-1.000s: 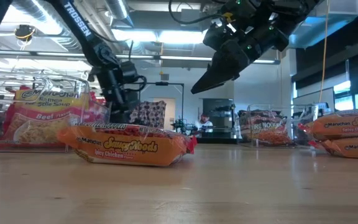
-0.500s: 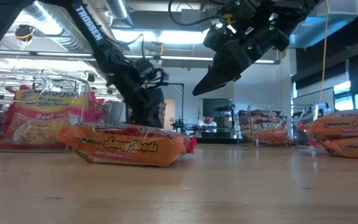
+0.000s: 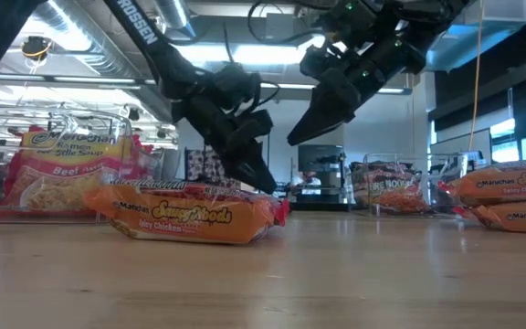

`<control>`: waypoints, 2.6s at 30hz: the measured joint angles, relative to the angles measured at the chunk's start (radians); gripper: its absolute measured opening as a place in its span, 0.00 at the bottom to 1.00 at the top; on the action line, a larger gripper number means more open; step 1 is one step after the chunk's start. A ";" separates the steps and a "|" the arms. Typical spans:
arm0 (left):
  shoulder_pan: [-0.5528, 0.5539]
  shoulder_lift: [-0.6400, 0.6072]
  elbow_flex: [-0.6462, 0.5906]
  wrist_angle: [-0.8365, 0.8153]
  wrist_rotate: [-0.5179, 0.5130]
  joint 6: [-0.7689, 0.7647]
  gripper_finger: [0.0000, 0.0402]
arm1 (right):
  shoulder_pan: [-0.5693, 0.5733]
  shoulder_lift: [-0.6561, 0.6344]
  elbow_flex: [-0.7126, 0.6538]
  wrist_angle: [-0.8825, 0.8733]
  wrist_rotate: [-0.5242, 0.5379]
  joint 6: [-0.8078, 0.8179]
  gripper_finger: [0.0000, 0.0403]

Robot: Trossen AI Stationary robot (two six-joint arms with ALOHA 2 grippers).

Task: Sort Maruchan noodles
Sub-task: Put the black noodle pack into the top transparent bin

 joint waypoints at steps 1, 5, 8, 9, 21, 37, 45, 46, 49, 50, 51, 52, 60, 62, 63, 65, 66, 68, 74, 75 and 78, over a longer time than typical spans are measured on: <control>-0.017 0.000 0.000 0.000 -0.031 0.000 0.30 | 0.000 0.000 0.000 -0.003 0.000 0.006 0.48; -0.060 -0.056 -0.003 -0.038 -0.229 -0.021 0.30 | 0.000 0.000 0.000 -0.027 -0.001 0.032 0.48; -0.050 -0.122 0.014 -0.065 -0.442 -0.104 0.30 | 0.000 0.000 0.000 -0.048 -0.001 0.067 0.48; -0.039 -0.131 0.013 -0.101 -0.500 -0.116 0.30 | 0.000 0.000 0.000 -0.051 -0.001 0.079 0.48; 0.040 0.013 0.012 -0.082 -0.401 -0.274 0.30 | 0.000 0.000 0.000 -0.118 -0.001 0.104 0.48; -0.229 -0.015 0.009 -0.116 -0.330 -0.274 0.30 | 0.000 -0.108 0.001 -0.155 0.007 0.183 0.48; -0.301 -0.176 0.008 -0.309 -0.434 -0.294 0.30 | -0.016 -0.106 0.001 -0.159 -0.007 0.261 0.55; -0.305 -0.178 0.008 -0.332 -0.423 -0.295 0.30 | -0.016 -0.106 0.001 -0.159 -0.014 0.262 0.57; -0.314 -0.178 0.008 -0.371 -0.358 -0.302 0.30 | -0.015 -0.106 0.001 -0.160 -0.022 0.264 0.65; -0.315 -0.175 0.009 -0.390 -0.339 -0.307 0.30 | -0.015 -0.106 0.001 -0.158 -0.028 0.264 0.67; -0.315 -0.165 0.009 -0.408 -0.333 -0.314 0.30 | -0.014 -0.106 0.001 -0.157 -0.029 0.264 0.69; -0.314 -0.151 0.009 -0.427 -0.334 -0.318 0.30 | -0.013 -0.106 0.001 -0.158 -0.029 0.264 0.71; -0.260 -0.105 0.009 -0.460 -0.610 -0.319 0.30 | -0.013 -0.106 0.001 -0.164 -0.044 0.270 0.75; -0.234 -0.105 0.009 -0.458 -0.722 -0.328 0.30 | -0.013 -0.106 0.001 -0.164 -0.071 0.287 0.74; -0.224 -0.105 0.009 -0.452 -0.750 -0.332 0.30 | -0.013 -0.106 0.001 -0.164 -0.082 0.295 0.74; -0.214 -0.115 0.009 -0.433 -0.741 -0.332 0.30 | -0.013 -0.106 0.001 -0.165 -0.100 0.321 0.73; -0.216 -0.125 0.009 -0.413 -0.710 -0.323 0.30 | -0.013 -0.106 0.001 -0.166 -0.110 0.337 0.73; -0.231 -0.143 0.010 -0.363 -0.637 -0.293 0.30 | -0.013 -0.106 0.001 -0.181 -0.138 0.371 0.73; -0.308 -0.139 0.011 -0.253 -0.417 -0.189 0.30 | 0.011 -0.105 0.000 -0.295 -0.180 0.503 0.73; -0.319 -0.127 0.012 -0.247 -0.402 -0.187 0.30 | 0.025 -0.105 0.000 -0.312 -0.166 0.522 0.73; -0.338 -0.091 0.009 -0.269 -0.393 -0.186 0.30 | 0.074 -0.105 -0.001 -0.338 -0.141 0.580 0.73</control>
